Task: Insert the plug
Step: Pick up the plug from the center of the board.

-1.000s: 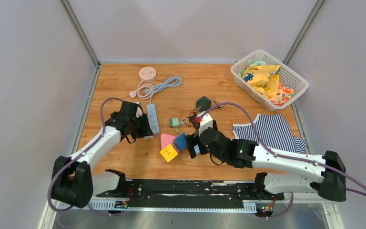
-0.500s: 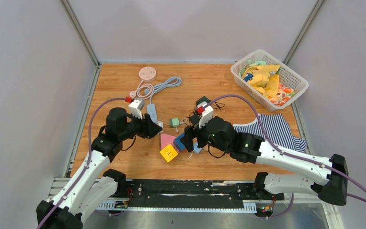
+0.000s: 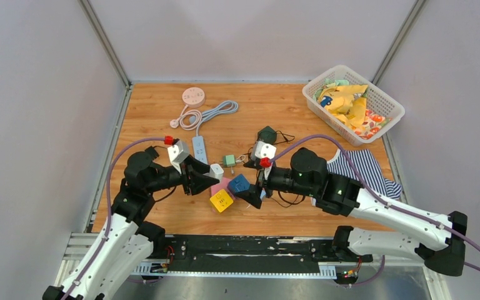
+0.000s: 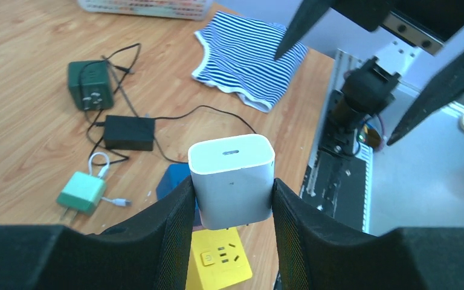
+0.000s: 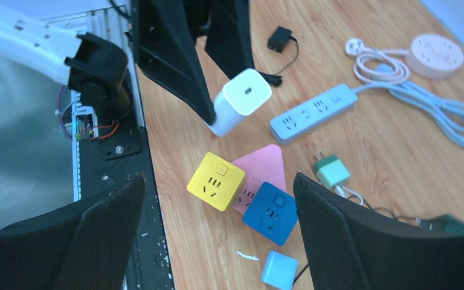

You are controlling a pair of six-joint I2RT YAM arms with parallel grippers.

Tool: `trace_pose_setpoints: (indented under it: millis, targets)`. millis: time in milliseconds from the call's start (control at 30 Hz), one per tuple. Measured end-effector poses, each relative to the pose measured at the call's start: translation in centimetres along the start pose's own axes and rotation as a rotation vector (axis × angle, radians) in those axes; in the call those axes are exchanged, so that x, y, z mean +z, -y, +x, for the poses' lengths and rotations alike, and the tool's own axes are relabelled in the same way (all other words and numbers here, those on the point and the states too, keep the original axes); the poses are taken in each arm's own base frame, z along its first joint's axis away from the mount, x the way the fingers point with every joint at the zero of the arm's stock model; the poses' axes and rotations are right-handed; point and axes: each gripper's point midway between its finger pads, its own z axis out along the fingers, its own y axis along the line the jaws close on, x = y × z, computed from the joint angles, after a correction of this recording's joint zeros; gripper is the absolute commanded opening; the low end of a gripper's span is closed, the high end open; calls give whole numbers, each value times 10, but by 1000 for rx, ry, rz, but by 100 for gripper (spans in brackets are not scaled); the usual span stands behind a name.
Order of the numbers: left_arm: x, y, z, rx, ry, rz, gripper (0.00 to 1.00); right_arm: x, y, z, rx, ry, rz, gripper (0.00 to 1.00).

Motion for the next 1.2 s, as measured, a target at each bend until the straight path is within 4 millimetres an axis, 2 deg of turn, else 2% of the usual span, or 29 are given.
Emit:
trace_pose_setpoints:
  millis: [333,500,733,1033,1200]
  targets:
    - [6,48,14,141,-50,266,31,3,-20,-14,-157,-12,-175,81]
    - [6,63,19,202,-56,348,30,8,-27,-1,-175,-63,-239,81]
    - [7,66,21,226,-59,373,29,15,-35,18,-185,-121,-307,73]
    - [9,65,25,225,-70,380,28,21,-41,25,-200,-145,-364,63]
    - [8,65,27,231,-77,384,28,28,-40,25,-205,-153,-373,50]
